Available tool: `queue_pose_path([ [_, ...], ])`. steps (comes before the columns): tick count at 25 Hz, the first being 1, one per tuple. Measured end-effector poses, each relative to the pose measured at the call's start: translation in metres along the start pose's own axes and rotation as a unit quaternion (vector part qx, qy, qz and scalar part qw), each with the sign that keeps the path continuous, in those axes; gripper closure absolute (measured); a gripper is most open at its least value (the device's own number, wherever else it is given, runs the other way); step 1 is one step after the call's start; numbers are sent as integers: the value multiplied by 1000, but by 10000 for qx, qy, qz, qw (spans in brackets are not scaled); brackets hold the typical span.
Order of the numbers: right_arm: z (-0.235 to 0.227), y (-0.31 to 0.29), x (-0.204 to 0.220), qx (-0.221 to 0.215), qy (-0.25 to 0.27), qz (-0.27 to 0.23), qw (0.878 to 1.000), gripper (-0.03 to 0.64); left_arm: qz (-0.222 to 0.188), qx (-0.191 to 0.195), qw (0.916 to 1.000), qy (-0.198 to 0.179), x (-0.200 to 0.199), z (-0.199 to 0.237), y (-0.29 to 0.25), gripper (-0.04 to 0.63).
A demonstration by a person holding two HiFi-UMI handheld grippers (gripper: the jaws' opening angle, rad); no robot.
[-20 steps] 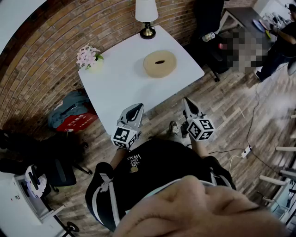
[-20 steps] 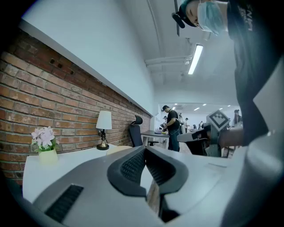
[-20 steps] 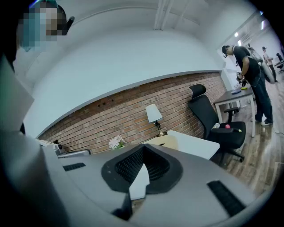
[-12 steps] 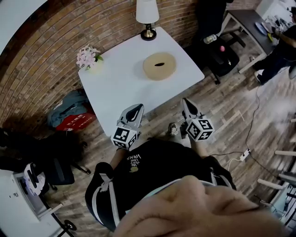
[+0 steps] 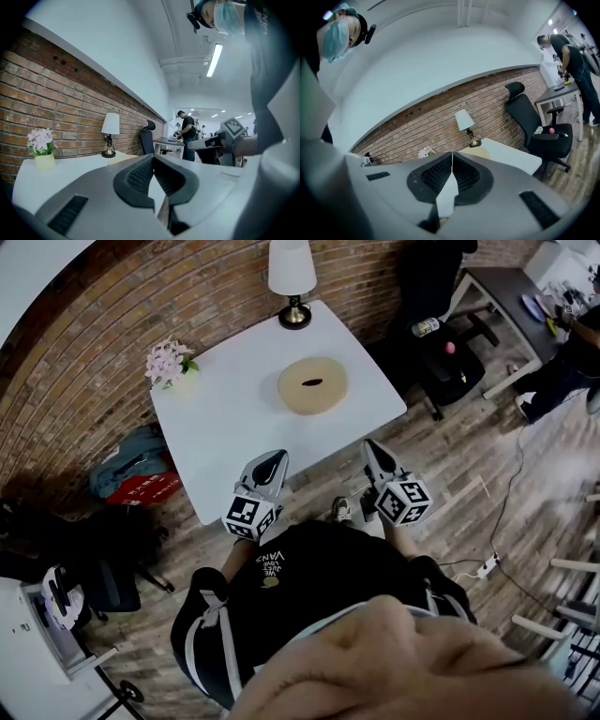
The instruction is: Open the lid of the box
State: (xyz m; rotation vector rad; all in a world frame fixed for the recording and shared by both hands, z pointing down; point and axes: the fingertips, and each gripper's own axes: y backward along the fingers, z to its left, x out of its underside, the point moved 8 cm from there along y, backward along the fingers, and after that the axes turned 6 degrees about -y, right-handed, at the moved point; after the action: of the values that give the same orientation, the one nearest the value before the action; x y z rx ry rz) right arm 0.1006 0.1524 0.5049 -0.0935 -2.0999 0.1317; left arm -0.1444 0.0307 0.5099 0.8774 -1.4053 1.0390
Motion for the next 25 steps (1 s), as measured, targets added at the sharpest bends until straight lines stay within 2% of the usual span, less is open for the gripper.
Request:
queue_pose_path([
  [13, -67, -26, -45, -397, 101, 259, 9988, 612, -76, -478, 9988, 79, -3, -22, -71, 586],
  [25, -104, -37, -58, -672, 154, 622, 9957, 612, 8, -892, 9955, 332, 10, -36, -100, 586],
])
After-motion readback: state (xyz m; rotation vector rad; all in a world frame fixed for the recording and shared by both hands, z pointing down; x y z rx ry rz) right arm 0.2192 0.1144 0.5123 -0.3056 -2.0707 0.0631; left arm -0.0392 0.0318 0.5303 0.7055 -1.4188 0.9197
